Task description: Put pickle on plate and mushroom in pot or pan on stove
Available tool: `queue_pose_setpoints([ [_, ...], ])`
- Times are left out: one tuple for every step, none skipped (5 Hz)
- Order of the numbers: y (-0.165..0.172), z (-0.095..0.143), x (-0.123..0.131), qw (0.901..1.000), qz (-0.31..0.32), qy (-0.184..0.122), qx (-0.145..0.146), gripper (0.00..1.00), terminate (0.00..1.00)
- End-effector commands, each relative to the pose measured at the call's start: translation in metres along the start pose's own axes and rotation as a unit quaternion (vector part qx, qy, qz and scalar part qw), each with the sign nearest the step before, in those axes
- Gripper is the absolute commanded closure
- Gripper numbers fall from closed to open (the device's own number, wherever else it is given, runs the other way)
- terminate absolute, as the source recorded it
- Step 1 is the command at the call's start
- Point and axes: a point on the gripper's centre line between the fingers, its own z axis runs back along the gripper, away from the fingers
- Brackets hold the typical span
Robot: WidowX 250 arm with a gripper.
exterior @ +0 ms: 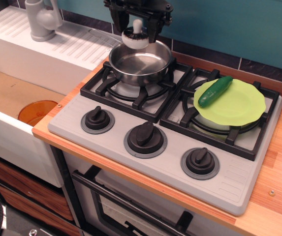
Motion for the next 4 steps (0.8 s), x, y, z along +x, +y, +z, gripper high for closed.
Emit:
queue_pose_setpoints([
  [-0.01, 0.006, 0.006, 0.9994, 0.02, -0.029, -0.002, 0.0, 0.0],
  [-0.012, 0.01, 0.003, 0.9994, 0.022, -0.025, -0.005, 0.0, 0.0],
  [-0.015, 0.02, 0.0, 0.9996, 0.022, -0.019, 0.001, 0.0, 0.0],
  [-0.025, 0.031, -0.006, 0.9995, 0.028, -0.012, 0.001, 0.0, 1.0],
])
